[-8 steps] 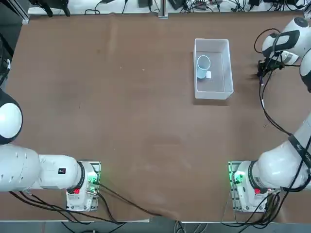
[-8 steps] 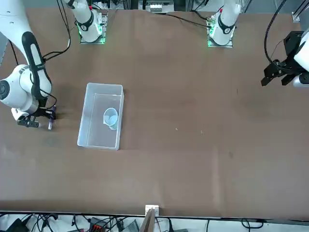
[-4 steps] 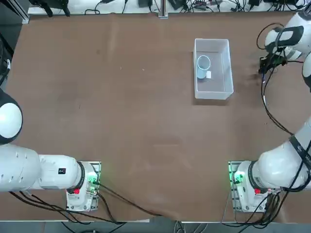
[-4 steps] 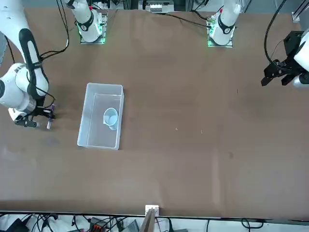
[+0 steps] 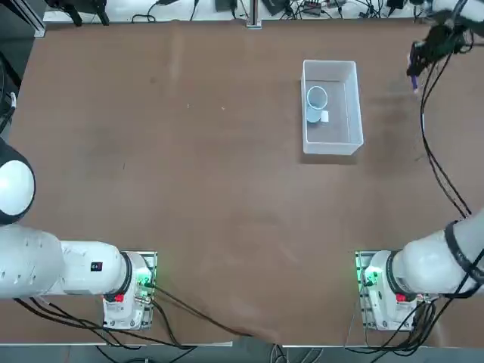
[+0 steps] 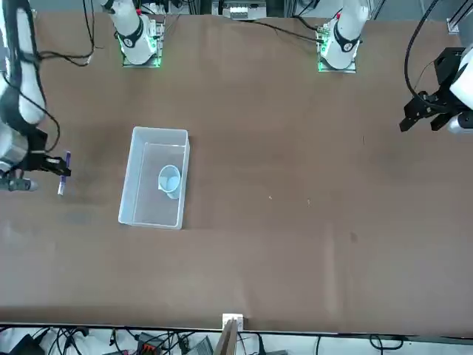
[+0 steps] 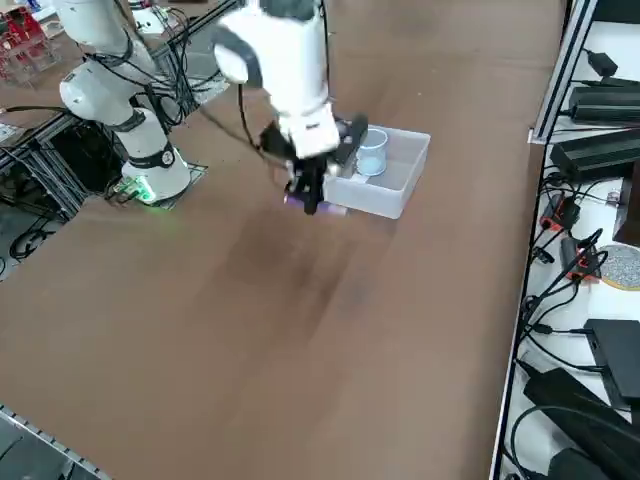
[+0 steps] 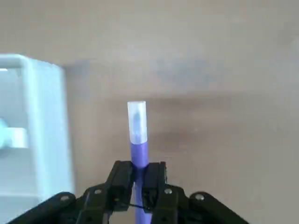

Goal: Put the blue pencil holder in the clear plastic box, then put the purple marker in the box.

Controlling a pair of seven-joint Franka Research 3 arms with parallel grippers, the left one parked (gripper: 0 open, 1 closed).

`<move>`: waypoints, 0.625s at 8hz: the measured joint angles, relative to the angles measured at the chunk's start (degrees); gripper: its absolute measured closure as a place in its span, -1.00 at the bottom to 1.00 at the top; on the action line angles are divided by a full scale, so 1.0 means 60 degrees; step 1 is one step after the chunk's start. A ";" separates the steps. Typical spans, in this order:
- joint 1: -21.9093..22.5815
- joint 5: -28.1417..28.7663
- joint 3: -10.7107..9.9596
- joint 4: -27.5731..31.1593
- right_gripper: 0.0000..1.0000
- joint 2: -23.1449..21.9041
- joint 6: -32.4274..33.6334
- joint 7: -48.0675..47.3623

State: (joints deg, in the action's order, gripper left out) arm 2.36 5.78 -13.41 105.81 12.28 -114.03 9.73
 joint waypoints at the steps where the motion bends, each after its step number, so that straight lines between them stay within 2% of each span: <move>1: 0.0643 0.0018 0.0026 -0.0201 0.70 -0.0114 0.0255 -0.1046; 3: 0.2277 0.0022 0.0089 -0.0263 0.70 -0.0039 0.0272 -0.3517; 5: 0.3574 0.0016 0.0109 -0.0241 0.70 0.0412 0.0124 -0.4928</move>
State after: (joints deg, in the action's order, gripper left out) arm 23.80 5.88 -12.75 104.36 14.75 -113.28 -19.84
